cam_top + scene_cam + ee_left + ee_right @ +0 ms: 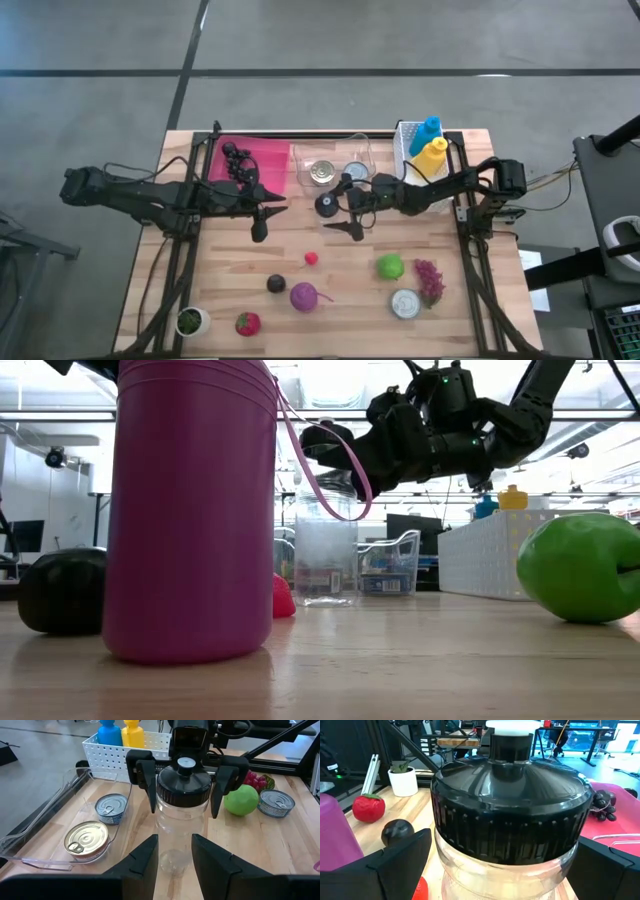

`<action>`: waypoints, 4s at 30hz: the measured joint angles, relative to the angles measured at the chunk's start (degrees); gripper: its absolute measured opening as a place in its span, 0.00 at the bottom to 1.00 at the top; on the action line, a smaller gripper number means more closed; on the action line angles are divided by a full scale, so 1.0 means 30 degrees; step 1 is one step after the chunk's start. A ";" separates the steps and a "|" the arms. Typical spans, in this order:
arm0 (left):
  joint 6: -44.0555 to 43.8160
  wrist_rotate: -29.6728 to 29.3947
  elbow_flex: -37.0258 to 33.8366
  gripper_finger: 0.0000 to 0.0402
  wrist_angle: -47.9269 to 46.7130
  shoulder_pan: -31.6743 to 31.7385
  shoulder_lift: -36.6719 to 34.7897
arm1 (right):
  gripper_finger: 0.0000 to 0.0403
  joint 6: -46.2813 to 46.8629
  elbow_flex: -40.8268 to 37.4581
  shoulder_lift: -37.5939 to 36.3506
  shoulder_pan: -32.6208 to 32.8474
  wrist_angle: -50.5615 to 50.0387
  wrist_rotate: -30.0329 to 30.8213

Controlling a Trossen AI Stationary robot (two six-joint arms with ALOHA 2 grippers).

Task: Pick & Place Food Item
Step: Put the black water bottle into the white bin

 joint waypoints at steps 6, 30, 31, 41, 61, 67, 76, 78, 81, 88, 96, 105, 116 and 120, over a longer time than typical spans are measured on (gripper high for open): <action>0.0001 0.0002 0.0000 0.31 0.0002 0.0004 0.0000 | 0.94 -0.0012 -0.0013 0.0000 -0.0026 0.0005 -0.0003; -0.0004 0.0002 0.0007 0.31 0.0003 0.0001 0.0000 | 0.78 0.0360 -0.0021 -0.0058 -0.0109 0.0007 0.0211; 0.0001 -0.0002 0.0007 0.31 0.0000 0.0003 0.0000 | 0.77 0.0359 -0.0021 -0.0058 -0.0109 0.0012 0.0211; -0.0003 0.0002 0.0007 0.31 0.0000 0.0002 0.0000 | 0.76 0.0244 -0.0079 -0.1572 -0.0138 -0.1198 0.0204; 0.0001 0.0001 0.0007 0.30 -0.0073 0.0001 0.0000 | 0.76 -0.1061 -0.0101 -1.3921 -0.0044 -1.2527 1.0331; -0.0005 0.0002 0.0007 0.30 -0.0080 -0.0001 0.0000 | 0.76 -0.1127 -0.0101 -1.5559 -0.0058 -1.3271 1.5162; 0.0001 -0.0002 0.0007 0.30 -0.0080 0.0003 0.0000 | 0.76 -0.1236 -0.0108 -1.5776 -0.0117 -1.3210 2.2086; 0.0001 0.0002 0.0007 0.30 -0.0080 0.0005 0.0000 | 0.76 -0.1405 -0.0108 -1.5766 -0.0191 -1.3211 2.3368; 0.0001 0.0000 0.0007 0.30 -0.0080 0.0002 0.0000 | 0.76 -0.1477 -0.0108 -1.5766 -0.0486 -1.3169 2.4653; 0.0001 0.0002 0.0007 0.30 -0.0080 0.0006 0.0000 | 0.76 -0.0148 -0.0424 -1.5683 -0.2059 -1.3156 2.4720; 0.0015 -0.0002 0.0007 0.31 -0.0084 0.0013 0.0000 | 0.76 0.1522 -0.1234 -1.5555 -0.3805 -1.3098 2.4611; 0.0018 -0.0005 0.0007 0.30 -0.0087 0.0013 0.0000 | 0.76 0.2491 -0.2009 -1.4821 -0.5262 -1.2077 2.4448; 0.0023 -0.0005 0.0007 0.30 -0.0080 0.0013 0.0000 | 0.76 0.3092 -0.2381 -1.4316 -0.5697 -1.1222 2.4595; 0.0023 -0.0005 0.0007 0.31 -0.0080 0.0013 0.0000 | 0.75 0.3061 -0.2438 -1.4276 -0.5696 -1.1532 2.4553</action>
